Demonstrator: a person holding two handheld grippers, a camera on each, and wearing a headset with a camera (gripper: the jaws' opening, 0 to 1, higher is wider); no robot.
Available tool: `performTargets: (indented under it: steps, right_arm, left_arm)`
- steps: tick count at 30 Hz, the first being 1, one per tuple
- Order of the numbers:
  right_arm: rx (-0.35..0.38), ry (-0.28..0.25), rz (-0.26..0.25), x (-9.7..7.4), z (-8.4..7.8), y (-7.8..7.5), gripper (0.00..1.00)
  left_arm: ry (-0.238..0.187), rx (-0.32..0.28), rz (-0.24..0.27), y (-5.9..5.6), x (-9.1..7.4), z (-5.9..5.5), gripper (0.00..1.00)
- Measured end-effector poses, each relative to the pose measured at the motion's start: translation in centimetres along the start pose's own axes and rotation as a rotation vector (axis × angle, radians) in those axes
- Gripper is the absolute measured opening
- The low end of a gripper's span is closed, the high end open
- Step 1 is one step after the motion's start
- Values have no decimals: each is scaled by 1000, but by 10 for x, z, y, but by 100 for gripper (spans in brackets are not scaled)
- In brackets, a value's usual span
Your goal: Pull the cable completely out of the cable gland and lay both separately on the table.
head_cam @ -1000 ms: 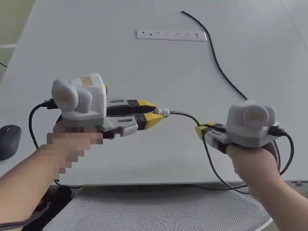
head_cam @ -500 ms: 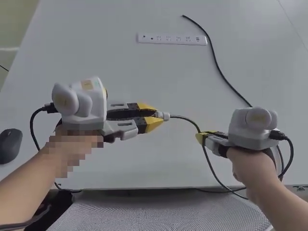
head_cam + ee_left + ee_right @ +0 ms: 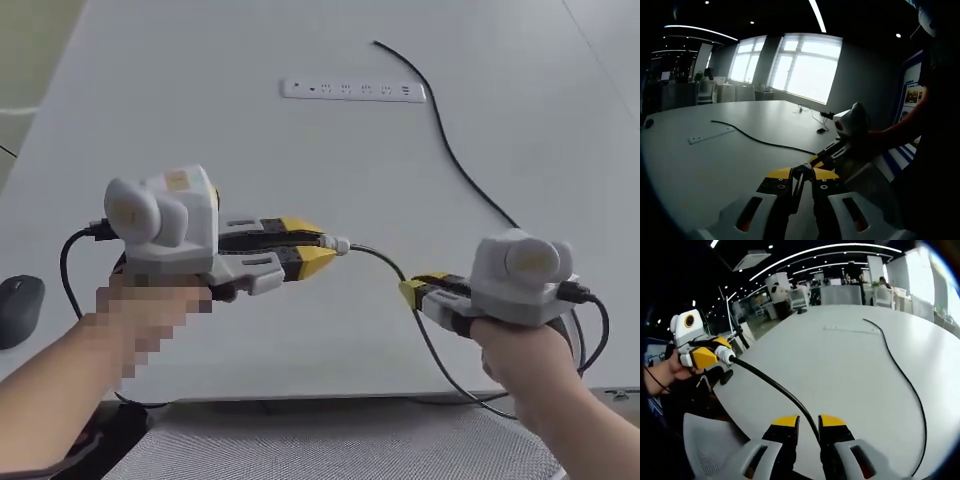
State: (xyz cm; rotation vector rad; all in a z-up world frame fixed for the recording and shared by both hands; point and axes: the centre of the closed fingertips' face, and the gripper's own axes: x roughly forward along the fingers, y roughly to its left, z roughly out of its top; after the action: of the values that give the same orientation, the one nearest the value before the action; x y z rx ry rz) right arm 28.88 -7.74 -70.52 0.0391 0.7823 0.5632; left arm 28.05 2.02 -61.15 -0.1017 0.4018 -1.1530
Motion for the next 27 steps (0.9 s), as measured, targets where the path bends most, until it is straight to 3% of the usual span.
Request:
performTargets:
  steps: [4,8,10,13,15,19,27]
  right_arm:
    - [-134,-29,19,-8,14,11,18]
    - [-332,-86,13,-18,42,25,19]
    - [-440,-115,38,-19,55,40,19]
    - [-621,-114,58,-15,65,60,19]
    - [-696,-103,80,-12,64,70,18]
    - [-784,-104,95,-9,64,81,17]
    - [-832,-122,122,-9,68,91,9]
  left_arm:
    - [4,1,6,1,0,-1,15]
    - [4,-3,7,1,-1,-1,15]
    - [4,-5,7,1,-1,-1,15]
    - [5,-9,8,2,-2,-1,15]
    - [5,-10,9,3,-2,-1,15]
    - [6,-14,8,3,-2,0,15]
    - [8,-17,7,2,-1,-1,15]
